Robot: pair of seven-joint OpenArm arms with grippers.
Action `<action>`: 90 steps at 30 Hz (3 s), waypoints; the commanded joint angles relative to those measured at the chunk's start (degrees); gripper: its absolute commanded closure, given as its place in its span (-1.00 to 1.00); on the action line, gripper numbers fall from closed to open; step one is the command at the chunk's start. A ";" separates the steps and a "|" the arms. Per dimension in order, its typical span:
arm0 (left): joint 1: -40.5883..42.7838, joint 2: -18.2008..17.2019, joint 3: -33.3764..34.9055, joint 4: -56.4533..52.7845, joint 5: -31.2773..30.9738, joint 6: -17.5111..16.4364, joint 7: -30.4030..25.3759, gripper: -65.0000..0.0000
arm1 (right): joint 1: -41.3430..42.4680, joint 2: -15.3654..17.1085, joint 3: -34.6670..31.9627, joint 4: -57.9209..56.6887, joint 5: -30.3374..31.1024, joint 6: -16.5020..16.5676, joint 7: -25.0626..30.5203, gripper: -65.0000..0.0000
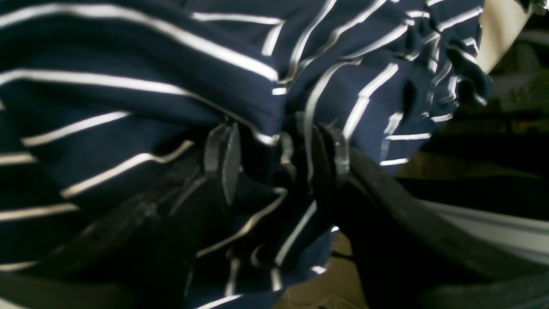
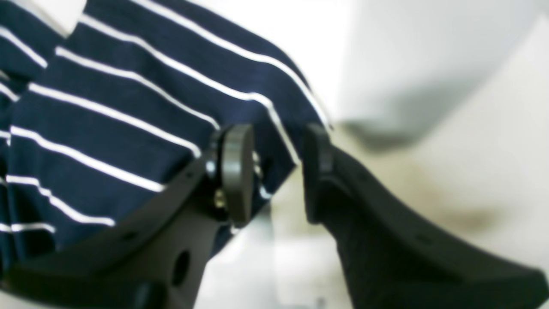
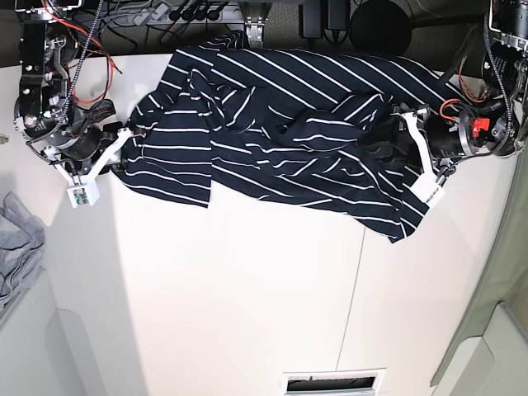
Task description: Layout the t-shirt on the table in an organized manner, then fold the t-shirt properly
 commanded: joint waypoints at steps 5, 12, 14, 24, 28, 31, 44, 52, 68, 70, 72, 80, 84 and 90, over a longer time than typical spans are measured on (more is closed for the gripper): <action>1.64 -0.94 -4.57 6.51 -1.31 -0.52 -0.79 0.11 | 0.07 -1.09 0.20 1.46 11.30 9.09 -0.48 0.44; 2.16 -0.94 -8.61 7.72 -4.66 -0.52 1.36 0.11 | 0.07 -6.19 -4.63 4.50 20.24 15.80 -2.97 0.41; 2.29 -0.94 -8.57 7.69 -4.63 -0.52 1.33 0.11 | 0.07 -6.62 -9.16 4.83 20.00 16.24 -2.91 0.18; 2.29 -0.94 -8.57 7.69 -4.46 -0.52 1.33 0.11 | 0.42 -6.60 -32.68 4.61 -9.86 7.43 4.94 -0.20; 2.29 -0.94 -8.57 7.69 -4.44 -0.52 1.33 0.11 | 1.20 -6.60 -33.92 3.30 -14.82 6.14 7.56 -0.13; 2.29 -0.94 -8.57 7.69 -4.37 -0.52 1.36 0.11 | 3.23 -6.60 -33.92 0.57 -15.08 6.12 7.80 0.55; 4.83 -0.94 -8.57 7.69 -4.31 -0.52 1.31 0.11 | 11.78 -6.60 -29.86 -1.16 -13.27 3.34 7.74 1.00; 4.79 -0.92 -8.57 7.69 -4.24 -0.52 0.83 0.11 | 14.19 -7.54 -23.56 -1.16 -8.63 3.74 7.17 0.65; 4.79 -0.90 -8.57 7.69 -3.39 -0.52 -1.31 0.11 | 14.14 -7.52 -1.38 -1.16 -5.38 -4.81 3.23 0.08; 4.70 -0.74 -8.57 7.69 -3.76 -0.52 -1.31 0.11 | 13.66 -7.52 -0.20 -1.16 -5.40 -4.81 2.82 0.12; 4.66 -0.72 -8.57 7.72 -4.59 -0.52 -1.27 0.11 | 12.46 -7.52 0.31 -1.18 -5.42 -4.85 2.84 0.40; 4.66 3.28 -8.57 15.43 -4.90 -0.52 -1.16 0.11 | 4.96 -7.41 0.37 -1.18 -4.79 -2.40 3.48 1.00; 4.68 7.85 -8.02 21.14 -4.87 -0.52 1.09 0.12 | 1.79 -7.56 0.37 -1.16 -2.78 -0.83 3.34 1.00; 4.66 11.17 2.16 21.75 3.45 -0.52 -0.79 0.26 | 1.05 -10.97 0.37 -0.68 -0.90 1.44 3.10 1.00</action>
